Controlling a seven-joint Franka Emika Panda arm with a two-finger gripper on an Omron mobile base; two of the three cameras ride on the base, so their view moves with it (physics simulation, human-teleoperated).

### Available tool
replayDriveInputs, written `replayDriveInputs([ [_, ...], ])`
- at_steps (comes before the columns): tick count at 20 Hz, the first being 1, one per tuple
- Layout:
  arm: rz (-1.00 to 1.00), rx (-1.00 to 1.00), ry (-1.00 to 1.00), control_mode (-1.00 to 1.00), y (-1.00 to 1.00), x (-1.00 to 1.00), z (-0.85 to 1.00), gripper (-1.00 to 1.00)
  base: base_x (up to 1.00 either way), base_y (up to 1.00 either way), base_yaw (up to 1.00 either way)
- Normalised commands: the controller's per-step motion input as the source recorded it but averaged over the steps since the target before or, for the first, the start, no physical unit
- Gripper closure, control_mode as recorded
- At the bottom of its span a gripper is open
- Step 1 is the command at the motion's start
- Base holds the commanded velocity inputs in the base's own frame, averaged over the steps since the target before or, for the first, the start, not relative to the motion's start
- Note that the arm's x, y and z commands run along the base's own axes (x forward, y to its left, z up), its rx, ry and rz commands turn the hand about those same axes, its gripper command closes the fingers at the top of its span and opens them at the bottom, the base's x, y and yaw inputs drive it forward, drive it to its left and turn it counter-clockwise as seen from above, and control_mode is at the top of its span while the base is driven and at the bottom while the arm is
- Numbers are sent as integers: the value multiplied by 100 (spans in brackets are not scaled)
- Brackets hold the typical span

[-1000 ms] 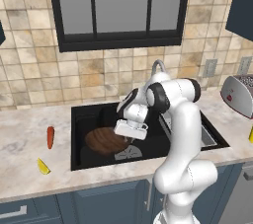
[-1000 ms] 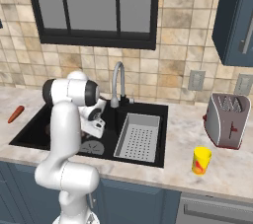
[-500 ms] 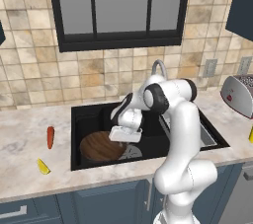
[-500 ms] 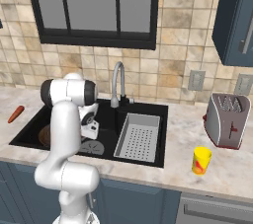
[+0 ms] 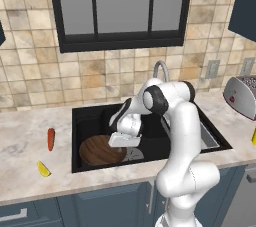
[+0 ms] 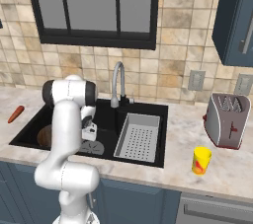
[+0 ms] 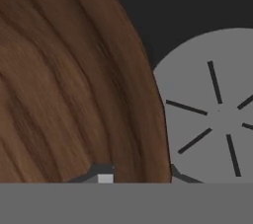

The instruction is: Remove the carrot and lemon wedge from the sink. Then move the bowl and cup from the counter to the sink for washing.

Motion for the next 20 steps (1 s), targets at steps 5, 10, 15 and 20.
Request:
replayDriveInputs([
  [5, 2, 0, 0, -100, 11, 10, -17, 100, 0, 0, 0],
  [10, 4, 0, -1, -100, 14, 4, -10, 100, 0, 0, 0],
  [15, 4, 0, -1, -100, 13, 1, -6, 100, 0, 0, 0],
  [20, 1, 0, -1, -100, 10, 3, -9, 100, 0, 0, 0],
])
